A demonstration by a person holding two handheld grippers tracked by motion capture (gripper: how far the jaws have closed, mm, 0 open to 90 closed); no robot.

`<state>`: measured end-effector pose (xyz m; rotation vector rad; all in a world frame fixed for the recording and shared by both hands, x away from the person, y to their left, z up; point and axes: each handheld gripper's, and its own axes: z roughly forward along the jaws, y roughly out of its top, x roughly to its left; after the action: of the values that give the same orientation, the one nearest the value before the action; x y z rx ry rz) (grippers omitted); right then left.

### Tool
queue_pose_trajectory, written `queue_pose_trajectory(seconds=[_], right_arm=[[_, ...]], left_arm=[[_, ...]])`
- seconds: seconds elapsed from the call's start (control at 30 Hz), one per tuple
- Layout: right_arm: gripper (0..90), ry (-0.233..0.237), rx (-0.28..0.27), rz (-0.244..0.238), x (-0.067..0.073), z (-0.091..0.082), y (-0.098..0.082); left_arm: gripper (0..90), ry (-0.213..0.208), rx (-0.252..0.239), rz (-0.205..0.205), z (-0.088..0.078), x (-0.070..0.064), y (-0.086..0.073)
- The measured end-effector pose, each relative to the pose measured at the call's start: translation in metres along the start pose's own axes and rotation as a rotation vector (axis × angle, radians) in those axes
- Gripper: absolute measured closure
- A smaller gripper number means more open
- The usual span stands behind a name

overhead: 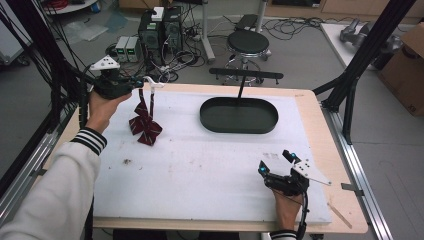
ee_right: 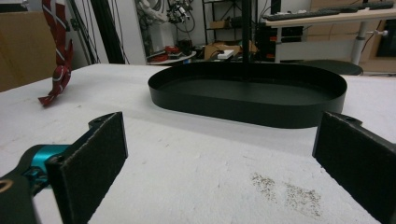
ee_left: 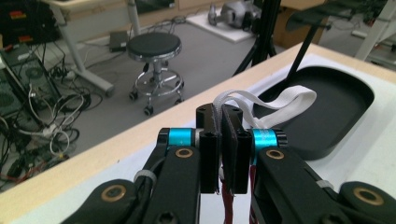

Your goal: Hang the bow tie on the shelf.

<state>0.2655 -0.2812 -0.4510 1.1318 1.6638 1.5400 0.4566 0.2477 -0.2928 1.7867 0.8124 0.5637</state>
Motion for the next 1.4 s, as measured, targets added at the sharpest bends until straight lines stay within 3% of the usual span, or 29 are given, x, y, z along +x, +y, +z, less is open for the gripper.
queue_pose_trajectory(seconds=[0.17, 0.43, 0.6, 0.77, 1.4], right_arm=[[2.1, 0.001, 0.0, -0.003, 0.0, 0.0, 0.0], [2.1, 0.0, 0.0, -0.006, 0.0, 0.0, 0.0], [2.1, 0.003, 0.0, -0.001, 0.0, 0.0, 0.0], [2.1, 0.002, 0.0, 0.001, 0.0, 0.0, 0.0], [2.1, 0.002, -0.003, -0.004, -0.001, 0.0, 0.0]], left_arm=[[85.6, -0.031, -0.057, -0.014, 0.007, -0.012, 0.01], [85.6, -0.065, -0.086, -0.002, 0.019, -0.028, 0.024], [85.6, -0.089, -0.113, -0.016, 0.026, -0.037, 0.033], [85.6, -0.12, -0.156, -0.015, 0.034, -0.048, 0.04], [85.6, -0.199, -0.216, 0.014, 0.07, -0.078, 0.064]])
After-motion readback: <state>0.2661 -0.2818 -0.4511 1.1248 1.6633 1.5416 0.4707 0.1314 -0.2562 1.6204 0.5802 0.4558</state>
